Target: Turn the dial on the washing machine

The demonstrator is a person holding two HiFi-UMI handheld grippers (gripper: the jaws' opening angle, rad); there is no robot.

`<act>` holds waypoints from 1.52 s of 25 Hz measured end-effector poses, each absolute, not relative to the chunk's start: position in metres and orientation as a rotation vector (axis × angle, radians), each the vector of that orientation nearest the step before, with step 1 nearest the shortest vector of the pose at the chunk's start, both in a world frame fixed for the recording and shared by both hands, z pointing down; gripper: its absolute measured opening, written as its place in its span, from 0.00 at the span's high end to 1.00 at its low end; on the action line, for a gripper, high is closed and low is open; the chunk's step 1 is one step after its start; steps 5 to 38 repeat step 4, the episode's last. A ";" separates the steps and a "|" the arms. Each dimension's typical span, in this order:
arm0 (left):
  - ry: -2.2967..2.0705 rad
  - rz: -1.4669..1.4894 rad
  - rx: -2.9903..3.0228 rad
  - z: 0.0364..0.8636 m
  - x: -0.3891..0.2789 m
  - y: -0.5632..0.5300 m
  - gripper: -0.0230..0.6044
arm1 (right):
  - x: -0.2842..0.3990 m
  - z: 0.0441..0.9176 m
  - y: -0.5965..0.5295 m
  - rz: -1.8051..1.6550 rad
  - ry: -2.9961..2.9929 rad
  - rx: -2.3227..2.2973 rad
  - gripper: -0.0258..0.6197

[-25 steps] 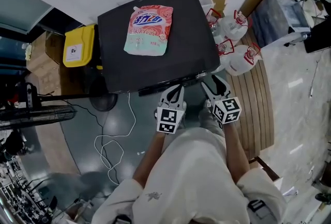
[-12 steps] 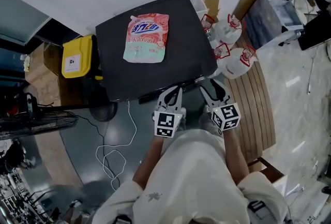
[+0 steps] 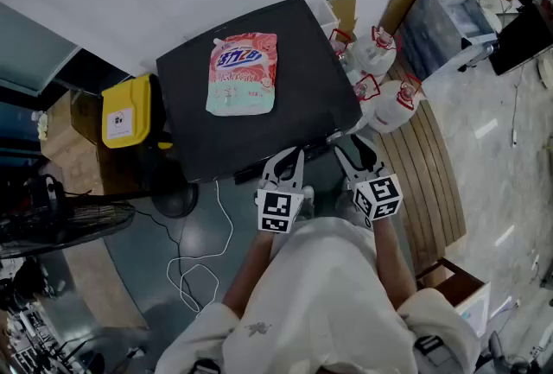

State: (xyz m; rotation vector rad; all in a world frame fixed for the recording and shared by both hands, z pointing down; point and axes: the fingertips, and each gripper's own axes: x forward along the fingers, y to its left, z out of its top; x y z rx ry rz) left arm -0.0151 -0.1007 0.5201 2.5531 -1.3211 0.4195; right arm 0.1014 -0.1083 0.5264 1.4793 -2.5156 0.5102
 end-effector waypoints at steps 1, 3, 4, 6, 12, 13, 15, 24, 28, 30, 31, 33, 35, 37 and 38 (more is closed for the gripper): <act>-1.317 0.420 2.558 0.519 -0.016 -0.101 0.94 | 0.101 0.526 -0.108 0.510 -2.514 1.486 0.64; -1.312 0.421 2.568 0.518 -0.019 -0.102 0.94 | 0.099 0.525 -0.108 0.509 -2.512 1.496 0.64; -1.309 0.421 2.572 0.517 -0.020 -0.103 0.94 | 0.098 0.524 -0.107 0.508 -2.511 1.501 0.64; -1.309 0.421 2.572 0.517 -0.020 -0.103 0.94 | 0.098 0.524 -0.107 0.508 -2.511 1.501 0.64; -1.309 0.421 2.572 0.517 -0.020 -0.103 0.94 | 0.098 0.524 -0.107 0.508 -2.511 1.501 0.64; -1.309 0.421 2.572 0.517 -0.020 -0.103 0.94 | 0.098 0.524 -0.107 0.508 -2.511 1.501 0.64; -1.309 0.421 2.572 0.517 -0.020 -0.103 0.94 | 0.098 0.524 -0.107 0.508 -2.511 1.501 0.64; -1.309 0.421 2.572 0.517 -0.020 -0.103 0.94 | 0.098 0.524 -0.107 0.508 -2.511 1.501 0.64; -1.309 0.421 2.572 0.517 -0.020 -0.103 0.94 | 0.098 0.524 -0.107 0.508 -2.511 1.501 0.64; -1.309 0.421 2.572 0.517 -0.020 -0.103 0.94 | 0.098 0.524 -0.107 0.508 -2.511 1.501 0.64; -1.309 0.421 2.572 0.517 -0.020 -0.103 0.94 | 0.098 0.524 -0.107 0.508 -2.511 1.501 0.64; -1.309 0.421 2.572 0.517 -0.020 -0.103 0.94 | 0.098 0.524 -0.107 0.508 -2.511 1.501 0.64; -1.309 0.421 2.572 0.517 -0.020 -0.103 0.94 | 0.098 0.524 -0.107 0.508 -2.511 1.501 0.64; -1.309 0.421 2.572 0.517 -0.020 -0.103 0.94 | 0.098 0.524 -0.107 0.508 -2.511 1.501 0.64; -1.309 0.421 2.572 0.517 -0.020 -0.103 0.94 | 0.098 0.524 -0.107 0.508 -2.511 1.501 0.64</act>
